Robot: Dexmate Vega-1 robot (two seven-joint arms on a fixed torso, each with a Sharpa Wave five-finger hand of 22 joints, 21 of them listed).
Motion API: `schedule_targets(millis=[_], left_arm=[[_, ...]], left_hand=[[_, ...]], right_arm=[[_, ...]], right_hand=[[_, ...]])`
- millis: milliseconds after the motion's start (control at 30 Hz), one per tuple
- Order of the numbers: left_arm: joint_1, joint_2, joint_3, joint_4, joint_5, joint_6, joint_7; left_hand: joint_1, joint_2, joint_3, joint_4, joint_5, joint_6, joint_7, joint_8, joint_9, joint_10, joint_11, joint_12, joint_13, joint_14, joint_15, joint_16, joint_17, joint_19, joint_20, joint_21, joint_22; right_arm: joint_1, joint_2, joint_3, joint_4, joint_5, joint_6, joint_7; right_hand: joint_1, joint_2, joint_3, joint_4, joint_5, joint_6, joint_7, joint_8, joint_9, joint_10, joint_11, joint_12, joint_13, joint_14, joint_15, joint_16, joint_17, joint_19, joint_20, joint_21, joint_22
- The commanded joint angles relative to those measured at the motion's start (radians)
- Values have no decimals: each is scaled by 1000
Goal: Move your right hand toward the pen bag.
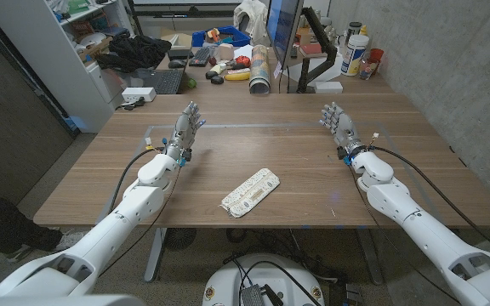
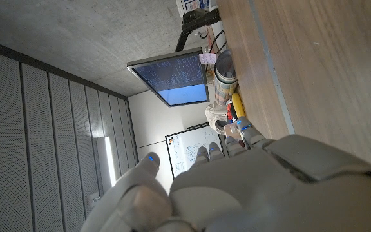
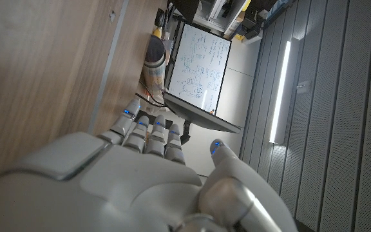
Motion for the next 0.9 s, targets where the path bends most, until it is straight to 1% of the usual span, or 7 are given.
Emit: schedule_targets(millis=[33,333,667,900], left_arm=[[10,-48,-63,14,44,23,-35],[15,-76,-100,17,77,36,-59],[18,-101,-126,18,102,47,-77],[23,-113,-140,14,115,50,-84]], left_hand=[[0,39,6,-2,5,-54,-1,7,5,-16,-4,7,4,-35,-38,7,3,-124,-60,5,3],[0,39,4,-2,6,-53,-2,7,5,-16,-3,7,4,-34,-39,7,3,-123,-60,4,3],[0,40,3,-2,6,-54,-3,7,5,-16,-4,7,4,-35,-38,6,3,-123,-58,3,3],[1,40,2,-2,6,-53,-4,7,5,-17,-1,6,4,-35,-37,6,3,-123,-57,2,3]], right_arm=[[-14,53,65,1,-67,-36,39],[-21,76,102,-13,-106,-50,58],[-35,69,122,-60,-164,-39,70],[-39,68,130,-80,-185,-26,86]], right_hand=[[-4,30,7,-2,7,8,1,7,3,9,0,5,3,8,0,8,3,-6,-3,5,2],[-4,30,7,-3,7,9,1,7,3,10,-1,5,3,8,1,7,3,-5,-3,3,2],[0,30,7,-6,8,11,-2,8,3,13,3,6,3,9,1,7,2,-3,-1,0,3],[3,30,8,-10,8,13,-3,8,3,16,2,7,3,10,1,7,2,-2,-1,-2,3]])
